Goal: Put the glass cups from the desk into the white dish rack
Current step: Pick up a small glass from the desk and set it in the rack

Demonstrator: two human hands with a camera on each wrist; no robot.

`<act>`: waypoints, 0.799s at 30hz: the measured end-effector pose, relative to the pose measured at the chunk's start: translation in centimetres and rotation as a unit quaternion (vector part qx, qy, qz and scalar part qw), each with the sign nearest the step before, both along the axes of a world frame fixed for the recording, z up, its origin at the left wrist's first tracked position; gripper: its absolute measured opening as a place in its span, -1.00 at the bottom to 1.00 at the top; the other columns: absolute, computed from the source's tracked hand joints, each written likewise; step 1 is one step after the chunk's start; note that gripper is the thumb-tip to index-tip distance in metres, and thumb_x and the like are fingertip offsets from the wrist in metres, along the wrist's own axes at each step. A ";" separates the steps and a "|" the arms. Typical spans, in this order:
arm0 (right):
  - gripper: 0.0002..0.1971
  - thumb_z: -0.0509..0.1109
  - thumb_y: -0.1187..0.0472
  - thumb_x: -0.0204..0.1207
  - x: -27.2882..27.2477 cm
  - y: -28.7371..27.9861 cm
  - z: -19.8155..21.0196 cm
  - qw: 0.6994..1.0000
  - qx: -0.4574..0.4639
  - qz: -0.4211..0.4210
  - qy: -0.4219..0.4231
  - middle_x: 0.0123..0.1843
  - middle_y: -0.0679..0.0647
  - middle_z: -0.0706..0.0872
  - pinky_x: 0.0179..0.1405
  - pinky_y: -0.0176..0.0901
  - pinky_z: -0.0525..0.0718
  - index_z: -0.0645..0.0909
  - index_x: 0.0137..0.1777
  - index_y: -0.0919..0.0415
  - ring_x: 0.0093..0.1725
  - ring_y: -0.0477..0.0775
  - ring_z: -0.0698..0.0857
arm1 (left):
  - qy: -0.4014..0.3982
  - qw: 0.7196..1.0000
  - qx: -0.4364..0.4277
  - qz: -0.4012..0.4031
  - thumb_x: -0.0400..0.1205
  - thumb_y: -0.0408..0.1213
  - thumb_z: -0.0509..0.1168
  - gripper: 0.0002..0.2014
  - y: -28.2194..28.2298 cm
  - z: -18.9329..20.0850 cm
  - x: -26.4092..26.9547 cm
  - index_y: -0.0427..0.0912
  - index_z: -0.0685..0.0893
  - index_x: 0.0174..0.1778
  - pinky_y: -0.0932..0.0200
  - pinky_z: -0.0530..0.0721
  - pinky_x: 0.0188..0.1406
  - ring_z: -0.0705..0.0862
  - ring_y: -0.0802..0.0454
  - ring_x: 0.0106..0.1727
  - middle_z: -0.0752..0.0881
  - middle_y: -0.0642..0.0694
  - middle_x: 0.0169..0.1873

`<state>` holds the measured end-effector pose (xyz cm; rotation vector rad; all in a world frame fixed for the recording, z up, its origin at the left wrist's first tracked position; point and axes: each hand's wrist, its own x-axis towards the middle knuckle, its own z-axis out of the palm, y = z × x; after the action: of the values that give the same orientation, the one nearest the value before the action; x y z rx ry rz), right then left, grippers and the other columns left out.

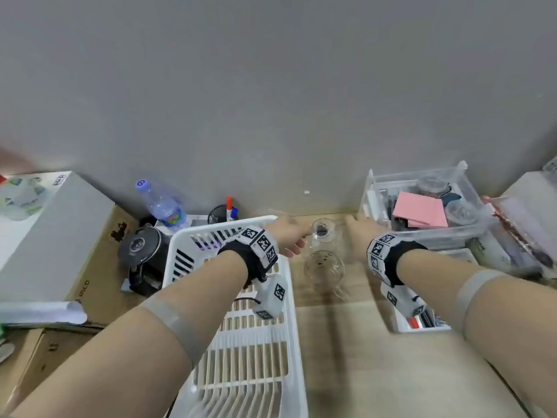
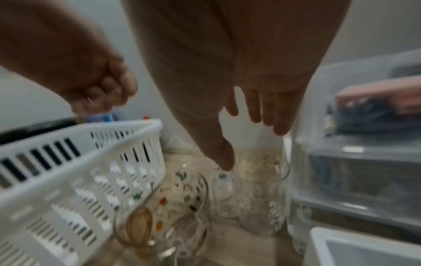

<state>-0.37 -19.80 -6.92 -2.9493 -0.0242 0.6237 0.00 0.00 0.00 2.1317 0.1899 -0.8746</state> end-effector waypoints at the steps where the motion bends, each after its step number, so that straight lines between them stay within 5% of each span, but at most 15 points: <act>1: -0.40 0.50 0.15 0.46 0.2 0.3 -0.4 1.000 -0.023 0.003 0.003 0.40 0.21 0.47 0.25 0.15 0.57 0.37 0.47 0.19 0.39 0.29 0.54 | 0.032 0.999 -0.031 0.030 0.65 -0.11 0.32 -0.77 -0.1 -0.4 0.0 -0.24 0.64 -0.09 0.04 0.73 -0.08 0.73 -0.12 -0.22 0.73 -0.18 -0.19; 5: -0.42 0.37 0.14 0.57 1.4 1.3 -2.8 0.997 -0.067 -0.003 0.024 0.50 0.23 0.45 0.41 0.19 0.50 0.32 0.56 0.20 0.52 0.29 0.41 | 0.078 0.994 -0.054 0.051 0.66 -0.10 0.30 -0.74 0.7 -2.3 -0.1 -0.26 0.66 -0.02 0.09 0.74 -0.17 0.76 -0.10 -0.22 0.75 -0.20 -0.16; 9: -0.43 0.41 0.09 0.54 1.7 1.9 -3.2 0.992 -0.123 0.008 0.009 0.43 0.20 0.50 0.20 0.19 0.57 0.37 0.52 0.19 0.45 0.25 0.48 | 0.120 0.988 -0.075 0.066 0.73 -0.13 0.27 -0.75 1.6 -3.0 -0.2 -0.29 0.62 0.02 0.11 0.69 -0.24 0.72 -0.12 -0.23 0.72 -0.22 -0.16; 13: -0.45 0.44 0.12 0.48 2.3 2.7 1.0 0.981 -0.188 0.054 0.005 0.34 0.23 0.50 0.11 0.07 0.59 0.45 0.47 0.19 0.34 0.26 0.54 | 0.125 0.982 -0.096 0.105 0.73 -0.11 0.27 -0.75 2.3 -2.9 0.4 -0.27 0.61 0.02 0.10 0.69 -0.22 0.72 -0.12 -0.22 0.71 -0.21 -0.15; 16: -0.43 0.52 0.03 0.34 2.5 3.1 6.9 0.976 -0.204 0.068 -0.013 0.13 0.22 0.52 -0.07 0.02 0.64 0.52 0.34 0.18 0.08 0.21 0.60 | 0.134 0.974 -0.116 0.139 0.73 -0.08 0.27 -0.71 2.5 -1.7 0.8 -0.28 0.53 0.11 -0.03 0.77 -0.07 0.73 -0.16 -0.20 0.69 -0.26 -0.13; 21: -0.24 0.63 -0.12 0.19 1.7 5.4 16.1 0.998 -0.027 0.033 -0.036 0.21 0.21 0.49 -0.12 0.06 0.74 0.41 0.32 0.14 -0.02 0.23 0.66 | 0.217 0.923 -0.229 0.219 0.69 0.16 0.24 -0.38 3.7 1.2 1.5 -0.39 0.44 0.35 -0.13 0.84 -0.26 0.76 -0.40 0.00 0.64 -0.51 0.26; 24: -0.21 0.69 -0.05 0.16 0.4 8.5 16.7 0.989 0.117 0.063 -0.059 0.22 0.12 0.43 -0.10 0.04 0.71 0.39 0.34 0.09 -0.08 0.15 0.65 | 0.203 0.915 -0.284 0.200 0.63 0.24 0.24 -0.41 6.6 2.6 2.2 -0.32 0.57 0.17 0.19 0.69 -0.52 0.72 -0.16 -0.30 0.73 -0.31 -0.08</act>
<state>0.02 -11.25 9.75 -2.7668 -0.2778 0.4256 2.21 6.59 2.55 1.2945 0.4991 -0.9703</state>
